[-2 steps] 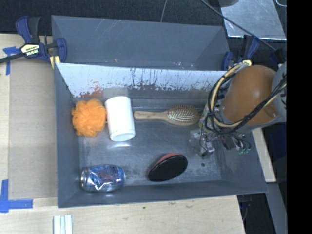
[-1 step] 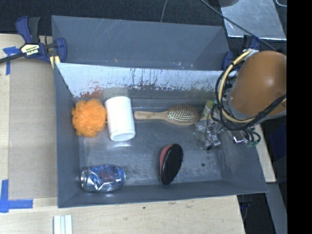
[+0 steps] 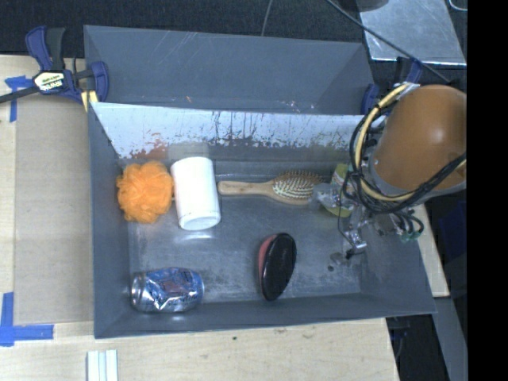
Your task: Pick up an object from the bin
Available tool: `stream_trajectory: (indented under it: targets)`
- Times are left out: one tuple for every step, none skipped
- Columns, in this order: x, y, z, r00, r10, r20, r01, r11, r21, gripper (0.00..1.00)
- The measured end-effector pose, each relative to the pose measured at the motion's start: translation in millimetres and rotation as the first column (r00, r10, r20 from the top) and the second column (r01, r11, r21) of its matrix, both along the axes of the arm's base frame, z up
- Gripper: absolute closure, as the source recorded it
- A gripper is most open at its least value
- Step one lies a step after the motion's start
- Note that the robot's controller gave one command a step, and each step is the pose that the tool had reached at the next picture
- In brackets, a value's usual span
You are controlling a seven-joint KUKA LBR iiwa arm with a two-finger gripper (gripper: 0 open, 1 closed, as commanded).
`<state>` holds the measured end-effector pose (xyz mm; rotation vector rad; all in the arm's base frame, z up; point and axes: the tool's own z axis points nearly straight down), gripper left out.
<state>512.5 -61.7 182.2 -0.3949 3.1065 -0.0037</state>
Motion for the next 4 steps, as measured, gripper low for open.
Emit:
stream_trajectory:
  targets:
    - [5.3, 51, -31, 1.0, -0.001, 0.0, 0.001, 1.0, 0.003, 0.0]
    - [-1.2, 63, -114, 0.88, 0.475, -0.001, -0.475, 0.88, -0.001, 0.0]
    - [-0.1, 63, -112, 0.88, 0.474, 0.002, -0.474, 0.88, -0.003, 1.0]
    - [-0.1, 63, -112, 0.88, 0.475, 0.002, -0.475, 0.88, -0.003, 1.0]
